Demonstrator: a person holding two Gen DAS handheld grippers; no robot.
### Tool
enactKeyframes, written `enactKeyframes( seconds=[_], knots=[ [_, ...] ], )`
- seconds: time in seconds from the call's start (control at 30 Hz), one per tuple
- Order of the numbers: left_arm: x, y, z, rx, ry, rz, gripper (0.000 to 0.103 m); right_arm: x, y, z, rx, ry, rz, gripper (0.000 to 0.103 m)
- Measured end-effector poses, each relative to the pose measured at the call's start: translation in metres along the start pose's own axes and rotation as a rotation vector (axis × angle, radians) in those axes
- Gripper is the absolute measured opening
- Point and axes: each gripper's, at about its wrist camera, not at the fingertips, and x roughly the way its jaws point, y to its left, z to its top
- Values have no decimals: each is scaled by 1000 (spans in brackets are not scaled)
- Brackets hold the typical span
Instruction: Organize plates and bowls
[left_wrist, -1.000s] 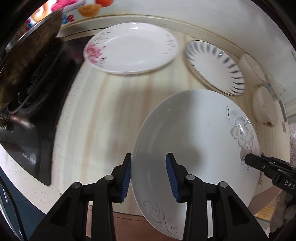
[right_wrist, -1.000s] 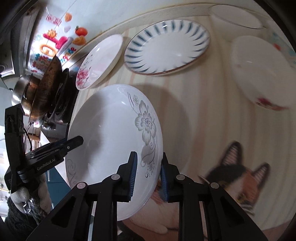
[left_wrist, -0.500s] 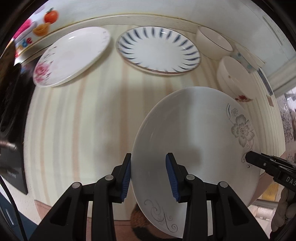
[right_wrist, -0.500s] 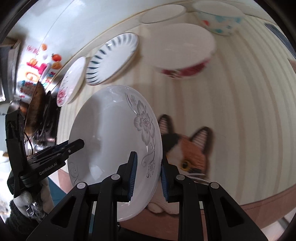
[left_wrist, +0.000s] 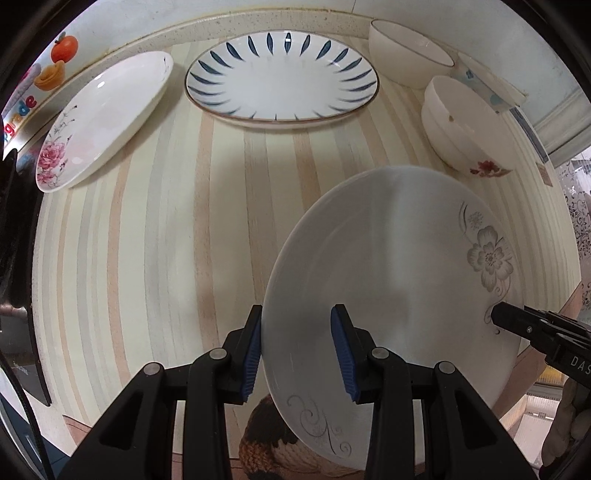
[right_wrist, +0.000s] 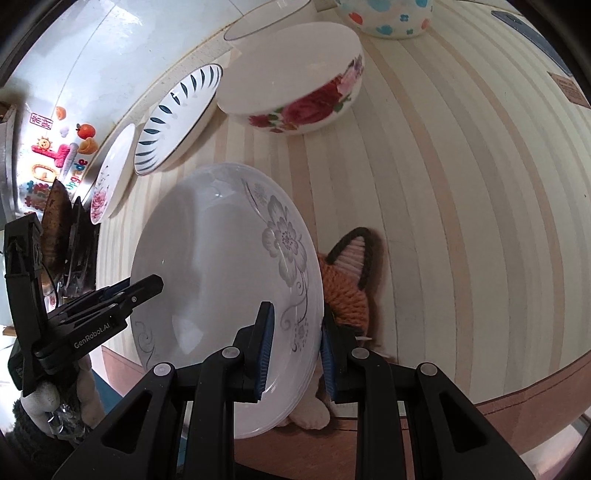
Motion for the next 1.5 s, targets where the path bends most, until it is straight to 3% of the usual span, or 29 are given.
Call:
enactKeyframes(
  seconds=[0.17, 0.3, 0.33, 0.47, 0.5, 0.63, 0.77, 0.87, 1.1, 1.2, 1.3, 1.5],
  knots=[
    [-9, 2, 7, -5, -10, -21, 34, 1, -4, 4, 28, 45, 16, 27],
    [-50, 26, 14, -68, -75, -27, 34, -36, 4, 15, 2, 4, -3, 27],
    [-63, 39, 19, -104, -105, -27, 34, -47, 10, 21, -12, -11, 6, 30],
    [-87, 85, 41, -243, -184, -25, 37, -72, 60, 58, -81, -51, 95, 61],
    [-89, 98, 46, -275, -199, -18, 37, -71, 81, 73, -112, -54, 137, 62],
    [-75, 158, 64, -430, -200, 44, 37, -38, 169, 136, -248, -39, 227, 62],
    [-51, 197, 68, -571, -176, 105, 37, 24, 246, 195, -383, -2, 214, 62],
    [-34, 219, 73, -633, -150, 152, 37, 70, 281, 231, -442, 26, 177, 62],
    [1, 250, 87, -722, -93, 158, 37, 162, 321, 291, -503, 80, 117, 56],
    [11, 256, 95, -715, -96, 137, 37, 185, 333, 305, -519, 91, 122, 43],
    [15, 260, 102, -689, -118, 148, 36, 204, 338, 307, -534, 114, 121, 23],
    [15, 266, 95, -689, -141, 162, 32, 215, 344, 308, -539, 112, 150, 21]
  ],
)
